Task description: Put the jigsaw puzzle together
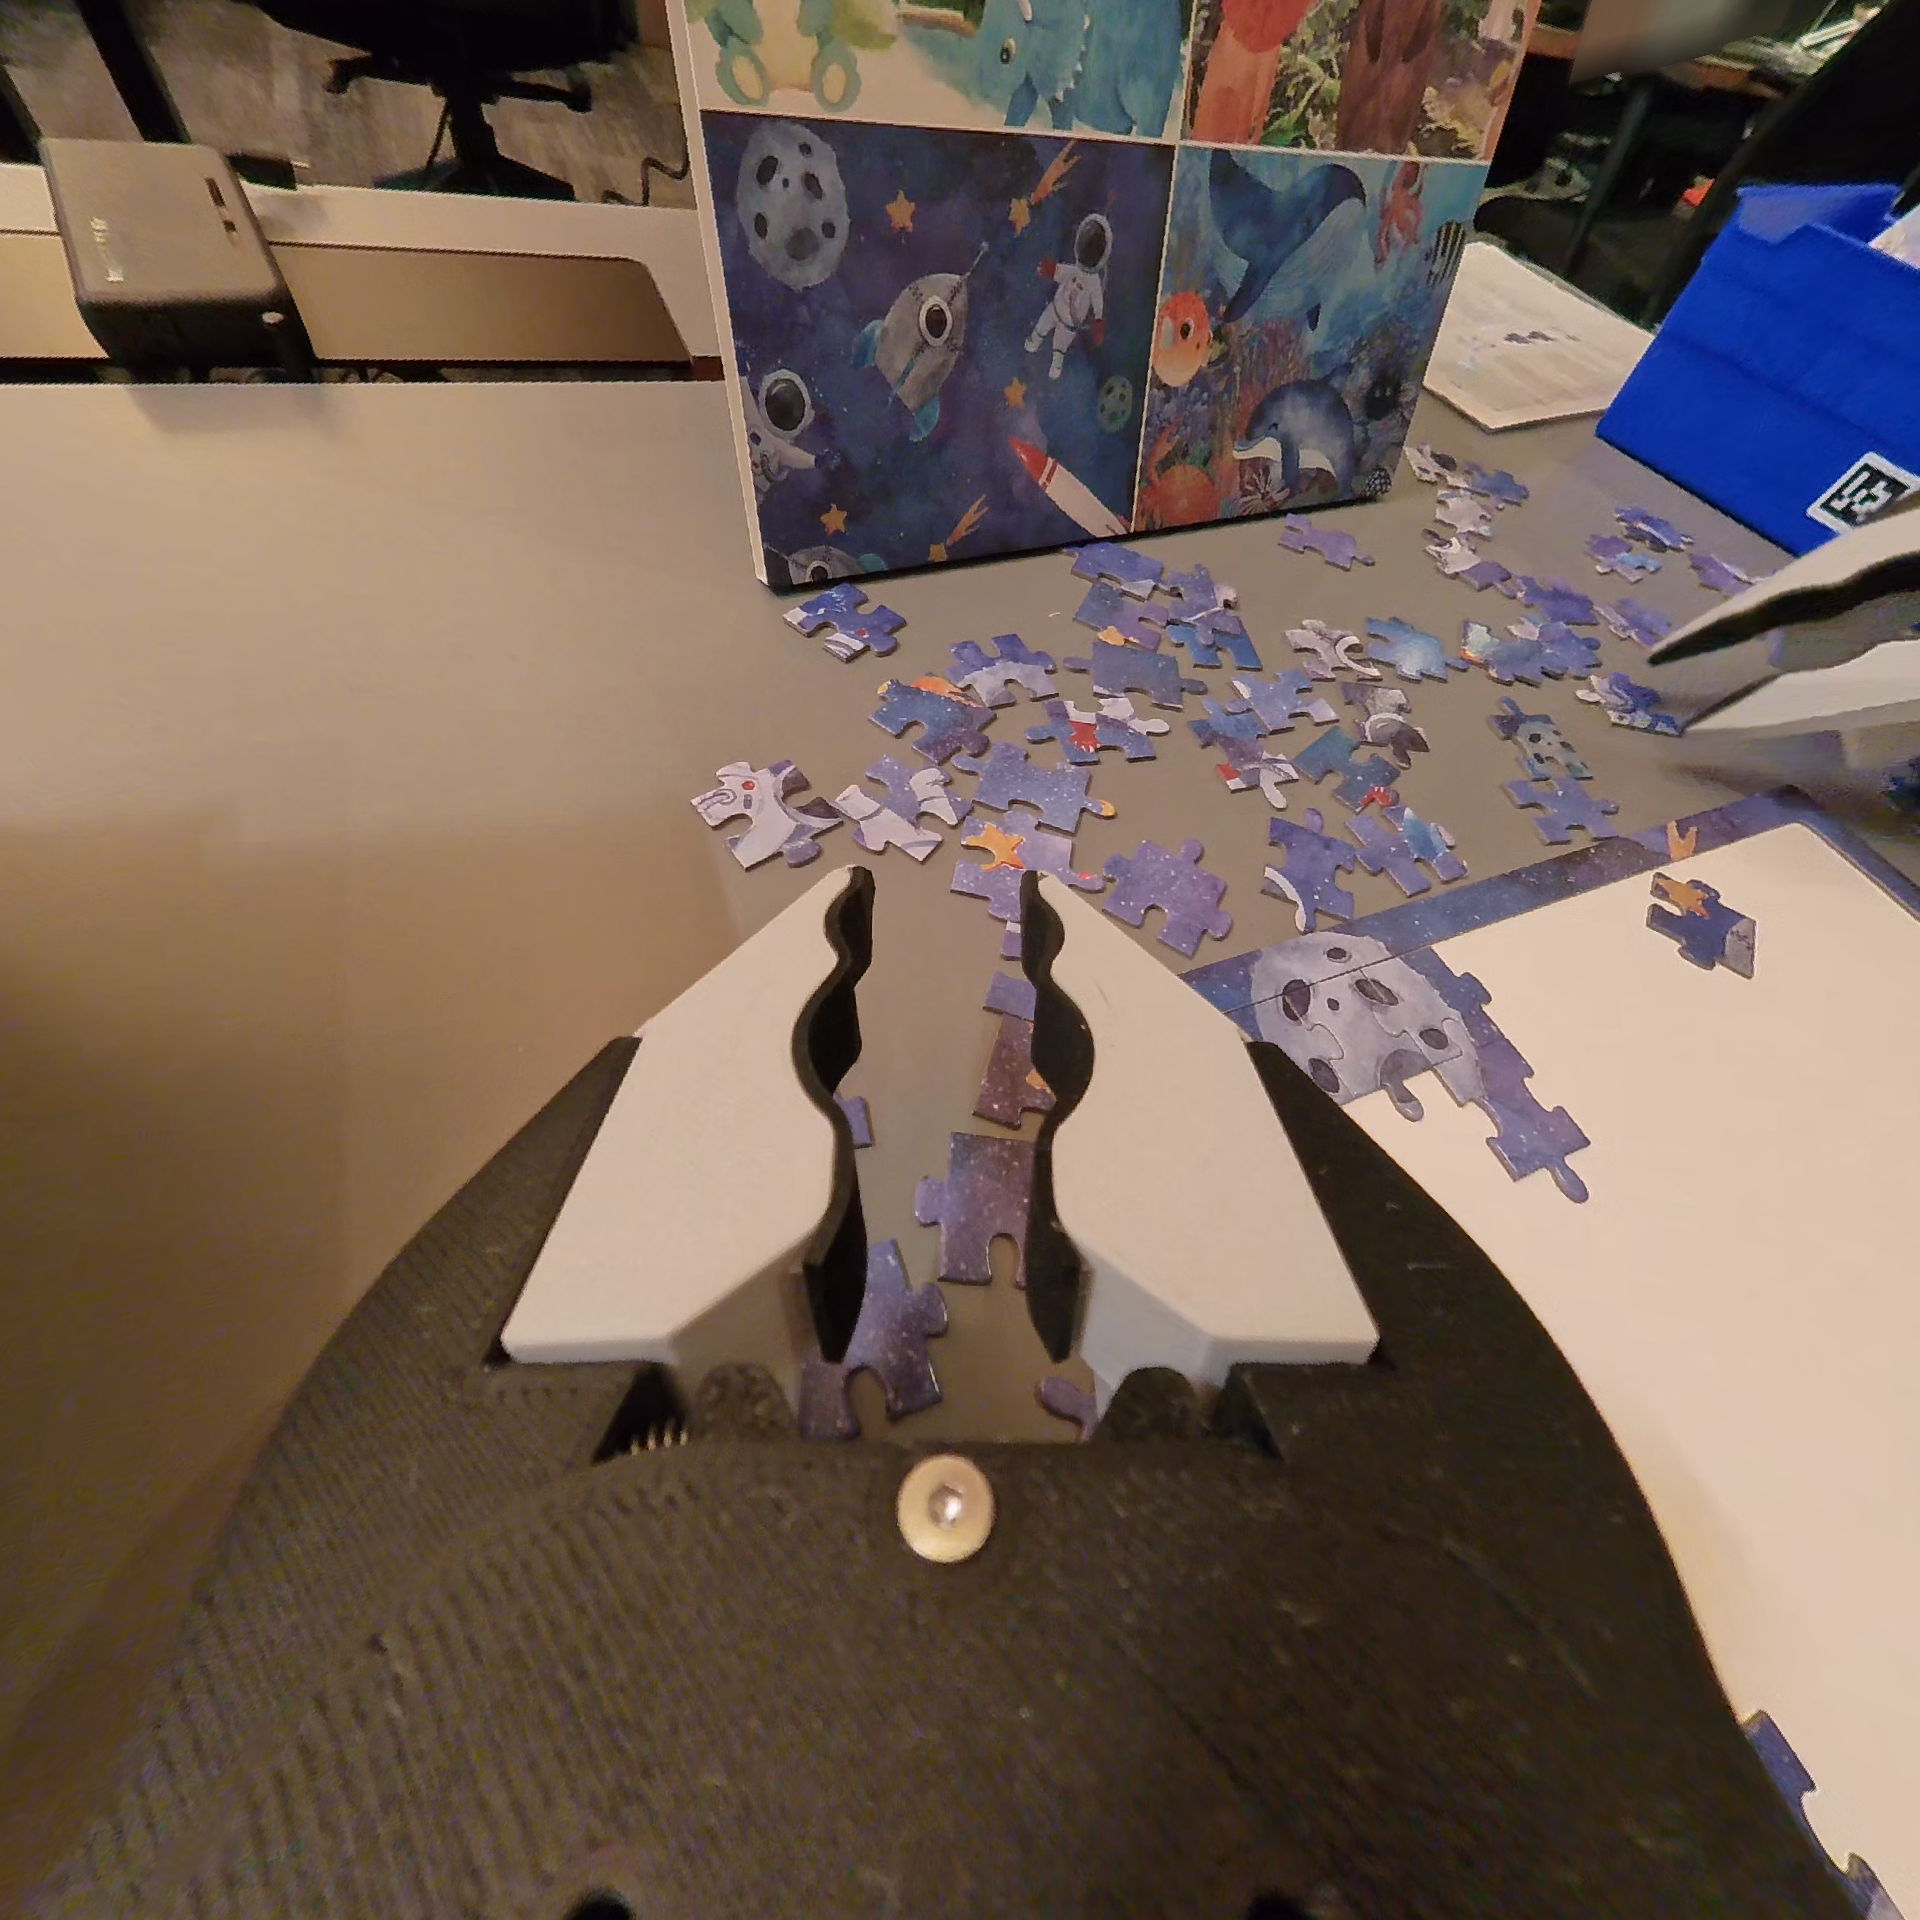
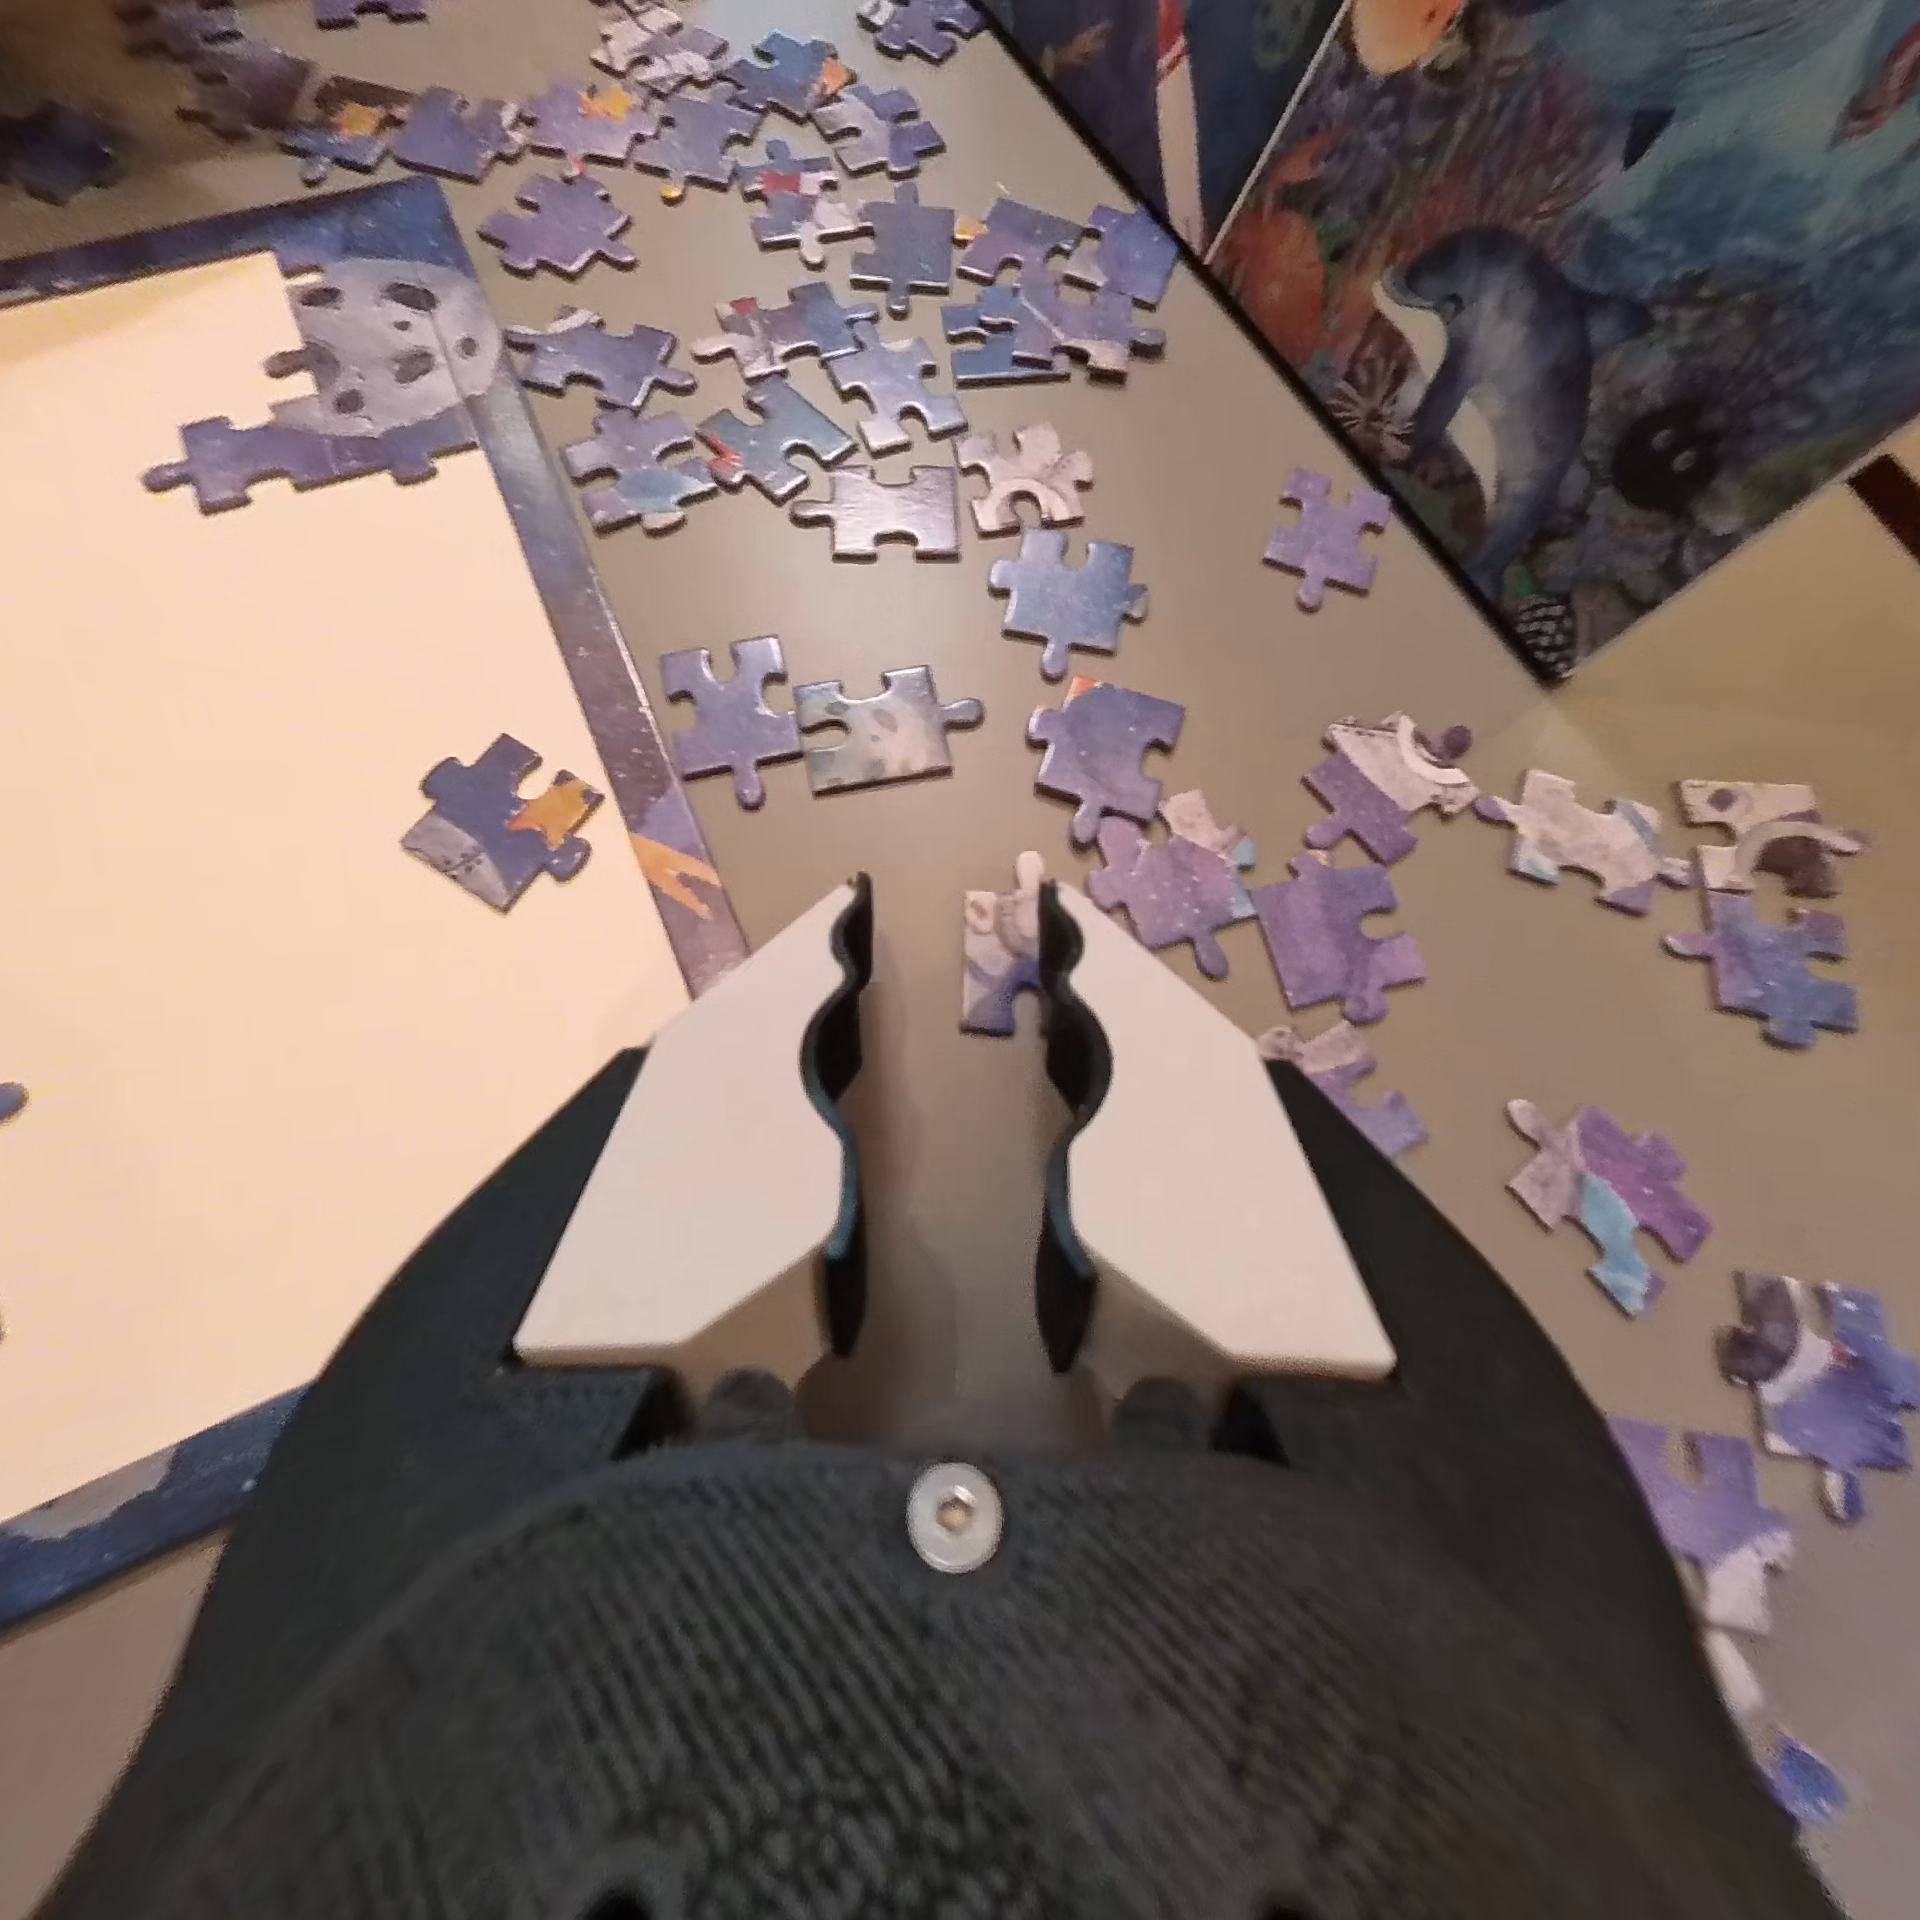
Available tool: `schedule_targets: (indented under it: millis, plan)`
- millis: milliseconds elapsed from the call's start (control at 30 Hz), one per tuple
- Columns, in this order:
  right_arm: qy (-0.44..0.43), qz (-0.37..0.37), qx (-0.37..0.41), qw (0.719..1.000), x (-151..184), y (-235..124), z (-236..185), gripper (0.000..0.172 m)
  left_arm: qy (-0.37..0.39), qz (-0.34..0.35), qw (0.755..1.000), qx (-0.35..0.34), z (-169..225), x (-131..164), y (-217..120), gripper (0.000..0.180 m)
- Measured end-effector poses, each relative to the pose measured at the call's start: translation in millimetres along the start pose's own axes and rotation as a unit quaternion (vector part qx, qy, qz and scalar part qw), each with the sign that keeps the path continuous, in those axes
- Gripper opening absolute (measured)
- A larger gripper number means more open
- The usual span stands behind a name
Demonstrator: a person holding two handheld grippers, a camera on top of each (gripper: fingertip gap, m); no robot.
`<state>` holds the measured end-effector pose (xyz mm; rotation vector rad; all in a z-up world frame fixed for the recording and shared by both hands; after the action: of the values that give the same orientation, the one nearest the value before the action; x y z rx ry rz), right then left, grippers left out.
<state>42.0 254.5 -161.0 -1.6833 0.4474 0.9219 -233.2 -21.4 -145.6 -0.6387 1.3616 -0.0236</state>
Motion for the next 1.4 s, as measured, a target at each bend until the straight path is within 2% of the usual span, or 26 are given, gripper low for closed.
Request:
schedule_targets:
  millis: [133, 300, 433, 733, 933, 1067, 1233, 1400]
  plan:
    - [0.018, -0.003, 0.021, 1.000, 5.2, -1.9, 9.1, 0.038, 0.000, 0.000, 1.000, 0.000, 0.1, -0.1, -0.1, 0.026]
    - [0.053, -0.009, 0.007, 0.999, 11.5, 5.0, 13.5, 0.050, 0.001, 0.000, 1.000, 0.000, 0.2, 0.0, 0.0, 0.027]
    - [0.055, -0.019, 0.008, 0.998, 11.3, 3.6, 12.0, 0.031, 0.001, 0.000, 1.000, 0.000, 0.3, 0.0, -0.1, 0.027]
    - [0.048, -0.023, -0.001, 0.999, 10.3, 4.1, 6.1, 0.031, 0.002, 0.002, 1.000, -0.001, 0.5, -0.2, -0.5, 0.026]
    - [0.043, 0.013, -0.030, 0.999, -1.8, 1.0, -6.0, 0.031, 0.002, 0.001, 1.000, 0.000, 0.5, 0.0, -0.2, 0.026]
    - [0.028, 0.040, -0.068, 0.996, -19.9, 3.9, -33.6, 0.031, 0.002, 0.000, 1.000, -0.001, 0.3, 0.0, 0.0, 0.027]
    - [-0.009, 0.052, -0.167, 0.985, -45.3, 32.0, -100.3, 0.030, 0.004, -0.001, 1.000, -0.002, 0.6, 0.1, 0.2, 0.027]
    - [-0.048, 0.010, -0.256, 0.965, -57.3, 70.2, -172.3, 0.030, 0.005, 0.002, 1.000, -0.003, 0.8, -0.1, -0.5, 0.026]
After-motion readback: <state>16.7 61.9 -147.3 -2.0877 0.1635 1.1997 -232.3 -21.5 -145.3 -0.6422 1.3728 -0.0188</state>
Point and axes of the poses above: each gripper's, where its closed fingertips meet, y out along the fingers, x out of its underside, z = x × y across the jaws, the point moved 8 cm from there along -y, back along the fingers, and after that the axes turned 13 degrees about -x, right-handed, at the moved point
